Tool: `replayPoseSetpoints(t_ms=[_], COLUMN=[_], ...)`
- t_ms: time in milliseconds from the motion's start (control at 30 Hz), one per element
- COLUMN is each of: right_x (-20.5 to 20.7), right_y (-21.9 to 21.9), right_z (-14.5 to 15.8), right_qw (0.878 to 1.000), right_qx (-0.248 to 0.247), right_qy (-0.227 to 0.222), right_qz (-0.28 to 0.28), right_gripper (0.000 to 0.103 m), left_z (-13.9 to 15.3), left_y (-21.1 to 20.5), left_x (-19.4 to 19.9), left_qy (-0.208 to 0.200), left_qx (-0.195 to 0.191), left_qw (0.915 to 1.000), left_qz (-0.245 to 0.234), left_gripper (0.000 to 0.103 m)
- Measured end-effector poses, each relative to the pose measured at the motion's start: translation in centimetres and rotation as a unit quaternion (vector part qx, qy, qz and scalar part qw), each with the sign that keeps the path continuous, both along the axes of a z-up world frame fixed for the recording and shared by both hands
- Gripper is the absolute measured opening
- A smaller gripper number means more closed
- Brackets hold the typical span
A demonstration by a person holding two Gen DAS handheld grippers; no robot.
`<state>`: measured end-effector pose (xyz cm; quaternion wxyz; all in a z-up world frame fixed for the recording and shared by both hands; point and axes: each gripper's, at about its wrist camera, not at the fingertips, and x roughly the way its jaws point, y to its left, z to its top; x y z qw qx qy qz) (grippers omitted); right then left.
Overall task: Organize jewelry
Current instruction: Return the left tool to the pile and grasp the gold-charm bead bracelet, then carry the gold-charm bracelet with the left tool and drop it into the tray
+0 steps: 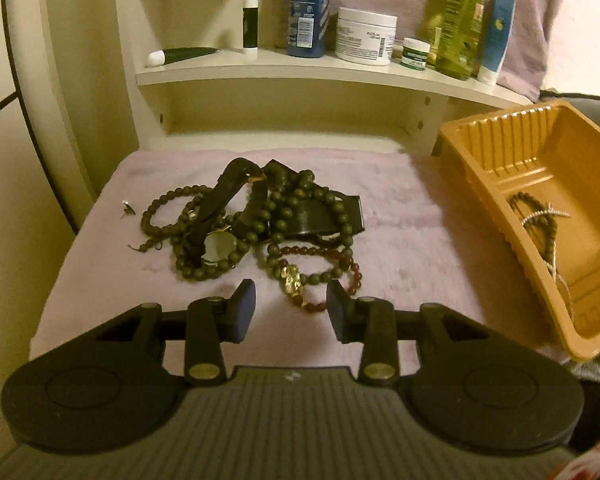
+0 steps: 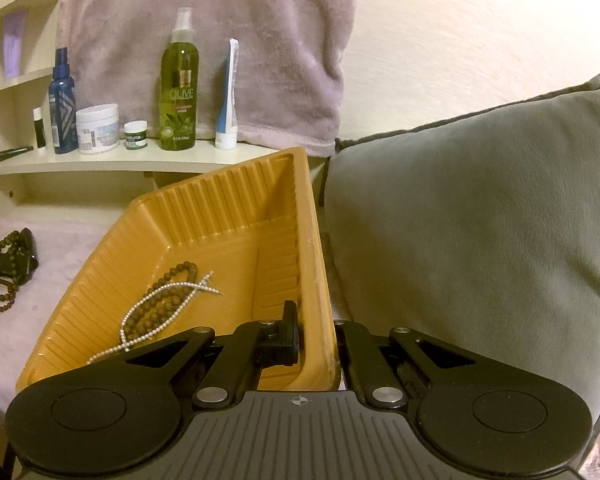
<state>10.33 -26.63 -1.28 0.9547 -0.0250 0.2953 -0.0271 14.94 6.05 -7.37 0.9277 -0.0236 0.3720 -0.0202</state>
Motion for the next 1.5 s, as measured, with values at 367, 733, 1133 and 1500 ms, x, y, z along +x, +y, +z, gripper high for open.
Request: replayPoseSetpoints(t_ms=[367,733,1133,1500], right_x=[0.1,0.1,-0.1,-0.2], right_y=[0.0,0.0,0.1,0.2], right_z=[-0.1,-0.1,-0.1,0.0], right_qw=[1.000,1.000,1.000,1.000], right_qx=[-0.001,-0.001,0.001,0.005], right_qy=[0.001,0.001,-0.005,-0.007], right_qz=[0.000,0.000,0.002,0.001], right_gripper=[0.003,0.003,0.003,0.003], left_z=[-1.3,0.7,8.3,9.8], left_y=[-0.6,-1.6,-5.2,-11.5], left_x=[1.4,0.6,0.3,1.0], left_qy=[0.009,0.006,-0.058,-0.067], left_qx=[0.011,0.018,-0.010,-0.048], left_qw=[0.9999,0.9996,0.9933,0.9796], left_qz=[0.007,-0.023,-0.099,-0.183], left_gripper=[0.018,0.008,0.008,0.008])
